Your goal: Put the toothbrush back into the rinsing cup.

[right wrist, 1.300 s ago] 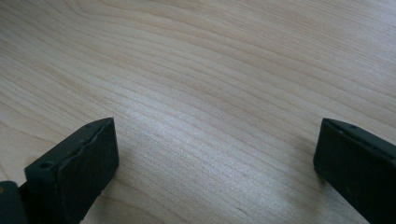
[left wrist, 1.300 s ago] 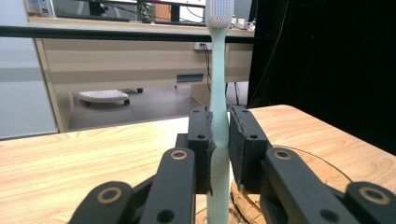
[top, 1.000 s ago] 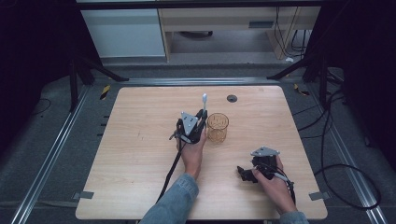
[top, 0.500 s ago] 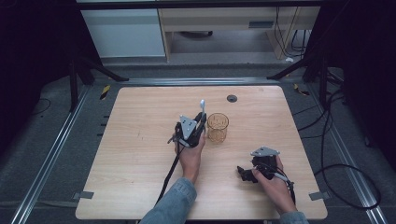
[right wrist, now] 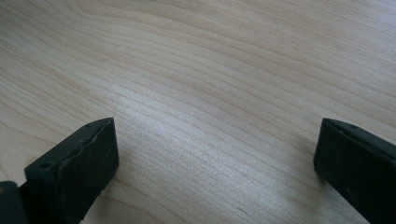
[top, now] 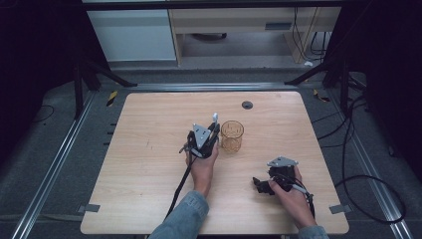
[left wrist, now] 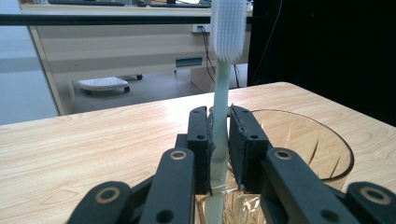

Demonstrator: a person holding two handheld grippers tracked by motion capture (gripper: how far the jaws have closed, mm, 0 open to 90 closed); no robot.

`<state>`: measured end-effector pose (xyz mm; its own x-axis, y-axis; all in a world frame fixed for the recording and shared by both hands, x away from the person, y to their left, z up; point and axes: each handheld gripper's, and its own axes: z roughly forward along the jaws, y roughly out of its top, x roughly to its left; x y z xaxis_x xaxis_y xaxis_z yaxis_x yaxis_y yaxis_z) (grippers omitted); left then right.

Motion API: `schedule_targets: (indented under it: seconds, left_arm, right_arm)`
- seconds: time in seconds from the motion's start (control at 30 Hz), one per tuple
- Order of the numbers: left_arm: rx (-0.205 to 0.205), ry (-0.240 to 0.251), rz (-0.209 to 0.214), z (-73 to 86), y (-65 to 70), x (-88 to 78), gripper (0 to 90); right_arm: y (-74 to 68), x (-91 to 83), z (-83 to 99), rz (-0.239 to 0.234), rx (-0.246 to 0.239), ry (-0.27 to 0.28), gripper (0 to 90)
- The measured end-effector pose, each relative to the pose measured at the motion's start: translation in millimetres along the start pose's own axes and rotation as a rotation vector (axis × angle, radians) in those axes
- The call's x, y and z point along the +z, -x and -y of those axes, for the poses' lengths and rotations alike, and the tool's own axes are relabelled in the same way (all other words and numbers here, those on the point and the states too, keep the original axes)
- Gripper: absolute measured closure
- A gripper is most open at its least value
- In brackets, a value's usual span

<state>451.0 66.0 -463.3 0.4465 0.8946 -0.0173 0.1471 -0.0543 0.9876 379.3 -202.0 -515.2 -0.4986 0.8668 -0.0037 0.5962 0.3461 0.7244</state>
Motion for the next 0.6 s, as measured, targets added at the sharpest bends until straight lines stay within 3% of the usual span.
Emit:
schedule_targets:
  seconds: [0.6]
  left_arm:
    - [-0.006,-0.015,0.011,-1.7,-0.9,-1.0,75.5]
  right_arm:
    - [0.0,0.0,0.0,0.000,-0.001,0.000,0.4]
